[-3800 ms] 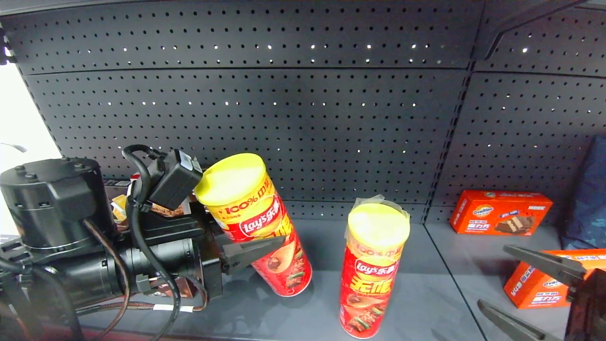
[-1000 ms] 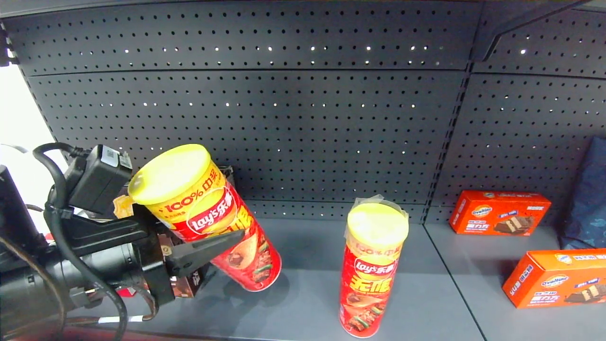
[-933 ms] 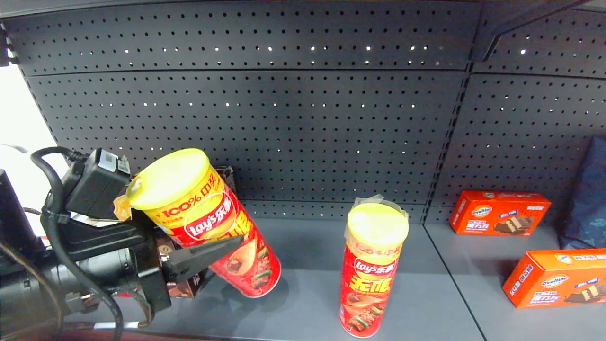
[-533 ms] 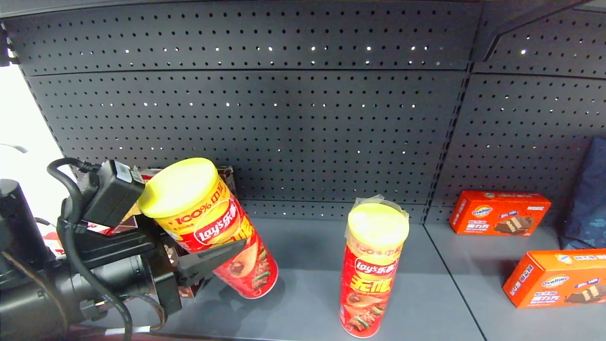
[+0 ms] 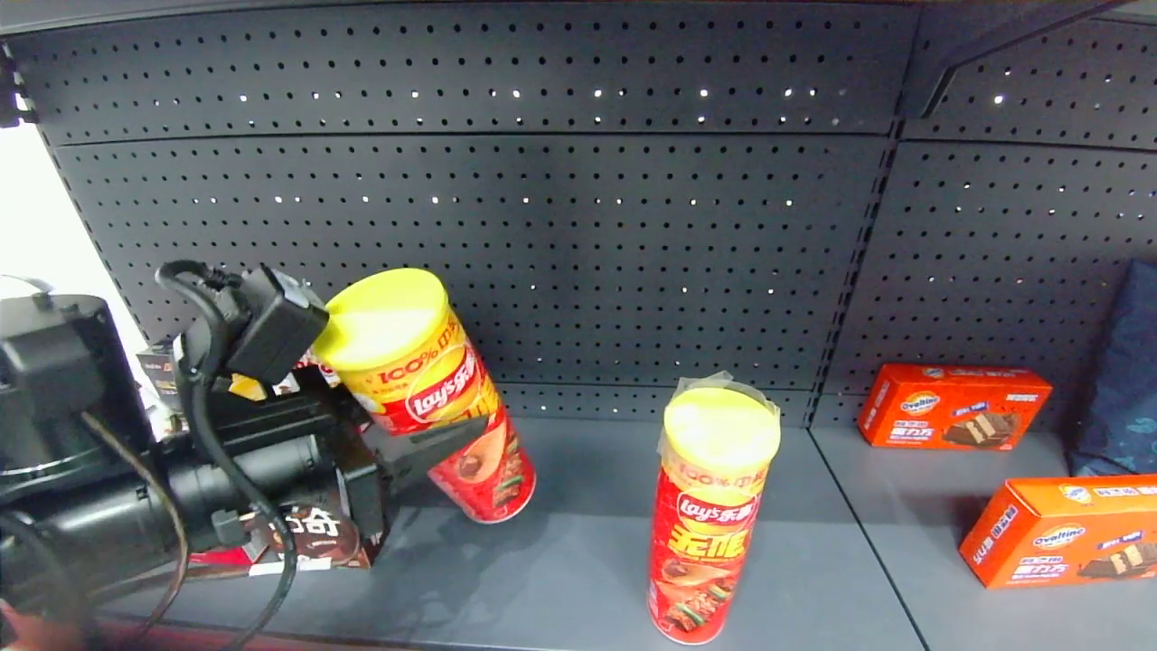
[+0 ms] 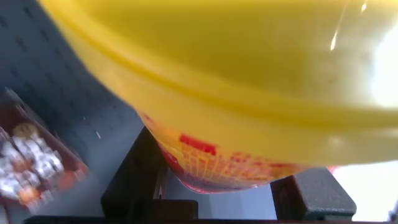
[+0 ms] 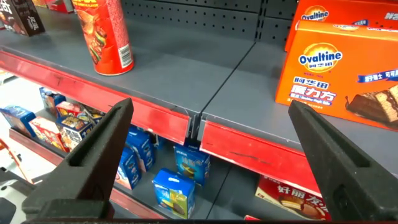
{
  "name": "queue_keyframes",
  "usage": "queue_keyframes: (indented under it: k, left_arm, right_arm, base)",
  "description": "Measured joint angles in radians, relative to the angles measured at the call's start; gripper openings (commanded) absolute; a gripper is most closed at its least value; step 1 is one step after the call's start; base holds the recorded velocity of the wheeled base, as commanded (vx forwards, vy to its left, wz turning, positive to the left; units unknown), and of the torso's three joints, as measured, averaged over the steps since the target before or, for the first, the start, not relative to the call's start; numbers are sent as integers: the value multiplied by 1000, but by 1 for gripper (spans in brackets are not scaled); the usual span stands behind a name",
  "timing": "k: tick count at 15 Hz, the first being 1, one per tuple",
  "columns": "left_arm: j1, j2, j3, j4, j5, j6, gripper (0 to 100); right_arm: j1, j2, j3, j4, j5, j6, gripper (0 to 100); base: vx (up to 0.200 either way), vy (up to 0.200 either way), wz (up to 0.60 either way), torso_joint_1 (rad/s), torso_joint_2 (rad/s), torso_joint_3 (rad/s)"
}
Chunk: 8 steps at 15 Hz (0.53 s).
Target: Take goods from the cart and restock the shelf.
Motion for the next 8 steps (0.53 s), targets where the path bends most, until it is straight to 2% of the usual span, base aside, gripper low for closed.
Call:
queue_keyframes:
  k: [2,4,5,7,8]
  left_arm:
    - [-2,43,-78,71,9,10,0]
    - [-3,85,-129,114,-6,41,0]
    - [-2,101,-146,119,-31,42,0]
    - [-1,133,-163,120,-130,41,0]
    - [-1,154,-168,121,-145,41,0]
  right_arm:
    - [0,0,0,0,0,0,100]
    - [0,0,0,0,0,0,100]
    - [0,0,0,0,0,0,100]
    - [0,0,0,0,0,0,100]
    - [0,0,0,0,0,0,100]
  base:
    - [0,0,0,0,0,0]
    - [0,0,0,0,0,0]
    - [0,0,0,0,0,0]
    - [0,0,0,0,0,0]
    - [0,0,0,0,0,0]
